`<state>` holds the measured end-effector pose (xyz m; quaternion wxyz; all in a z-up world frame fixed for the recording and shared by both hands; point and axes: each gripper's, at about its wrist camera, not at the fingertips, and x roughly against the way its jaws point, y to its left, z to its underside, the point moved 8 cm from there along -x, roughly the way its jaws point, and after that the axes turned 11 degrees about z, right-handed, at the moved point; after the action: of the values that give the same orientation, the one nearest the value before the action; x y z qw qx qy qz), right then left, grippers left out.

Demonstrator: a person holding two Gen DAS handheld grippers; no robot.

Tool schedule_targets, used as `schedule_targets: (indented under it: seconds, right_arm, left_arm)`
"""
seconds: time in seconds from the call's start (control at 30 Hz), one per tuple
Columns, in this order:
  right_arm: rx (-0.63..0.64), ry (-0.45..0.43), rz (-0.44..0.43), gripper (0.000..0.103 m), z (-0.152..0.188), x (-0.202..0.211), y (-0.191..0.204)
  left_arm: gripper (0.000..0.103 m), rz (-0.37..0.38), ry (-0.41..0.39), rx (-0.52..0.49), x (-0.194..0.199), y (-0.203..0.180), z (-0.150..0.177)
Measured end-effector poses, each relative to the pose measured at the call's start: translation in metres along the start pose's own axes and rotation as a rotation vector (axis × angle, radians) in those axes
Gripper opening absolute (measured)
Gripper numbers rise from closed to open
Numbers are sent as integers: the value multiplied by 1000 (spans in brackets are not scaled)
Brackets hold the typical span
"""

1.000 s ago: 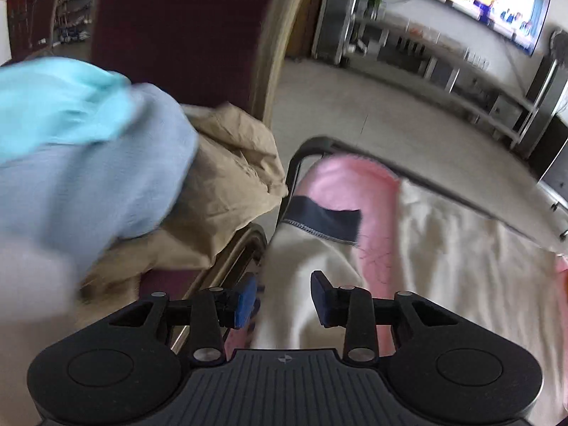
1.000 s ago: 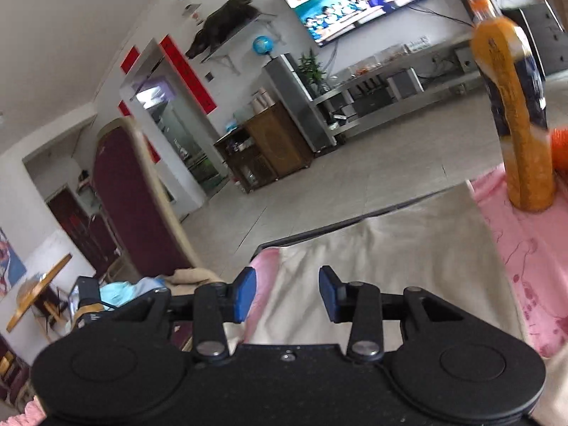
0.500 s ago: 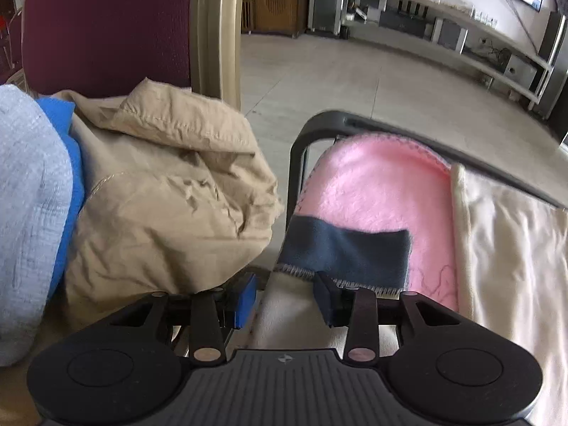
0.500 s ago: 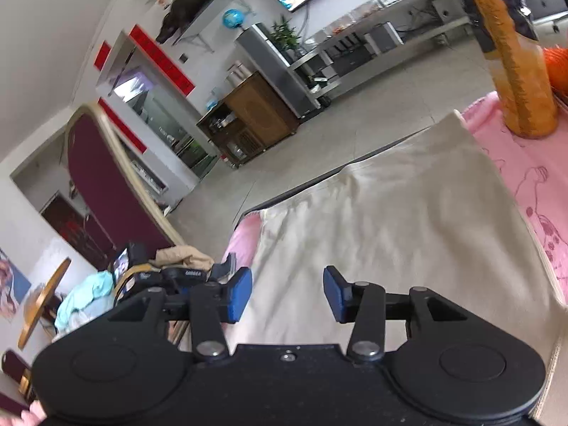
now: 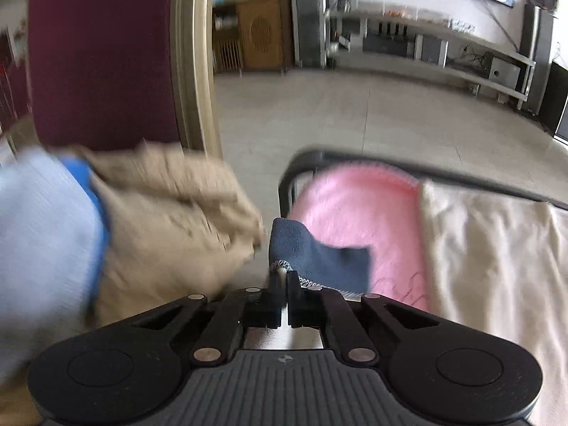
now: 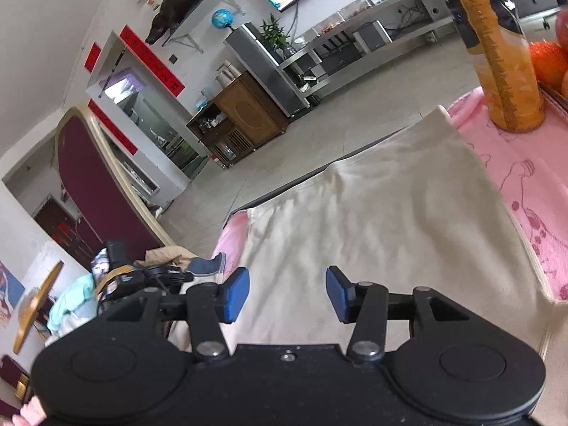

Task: Fold clothes
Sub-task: 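Reach the left gripper to the navy sleeve cuff and grasp it, then lift the sleeve with the left gripper and fold it across the body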

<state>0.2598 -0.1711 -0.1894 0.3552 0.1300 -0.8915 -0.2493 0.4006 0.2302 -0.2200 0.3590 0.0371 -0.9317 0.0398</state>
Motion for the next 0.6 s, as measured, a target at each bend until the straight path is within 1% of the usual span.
schedule_targets:
  seconds: [0.07, 0.13, 0.27, 0.33, 0.43, 0.53, 0.6]
  right_arm:
    - [-19, -11, 0, 47, -4, 3, -3]
    - [-43, -42, 1, 47, -11, 9, -7]
    - [-103, -122, -13, 47, -30, 28, -14]
    - [-151, -145, -36, 47, -37, 37, -17]
    - [-219, -149, -108, 47, -40, 50, -13]
    - [-201, -151, -178, 49, -37, 61, 11]
    - [-170, -135, -227, 50, -29, 64, 35]
  left_arm:
    - [2, -9, -64, -31, 31, -12, -11]
    - [2, -23, -152, -57, 74, -27, -23]
    - [2, -108, -316, -140, 161, -40, -36]
    - [2, -163, -373, -145, 195, -29, -38]
    - [2, -253, -451, -134, 244, -7, -40]
    - [2, -342, -520, -112, 290, 17, -41]
    - [2, -414, -530, -66, 300, 43, -33]
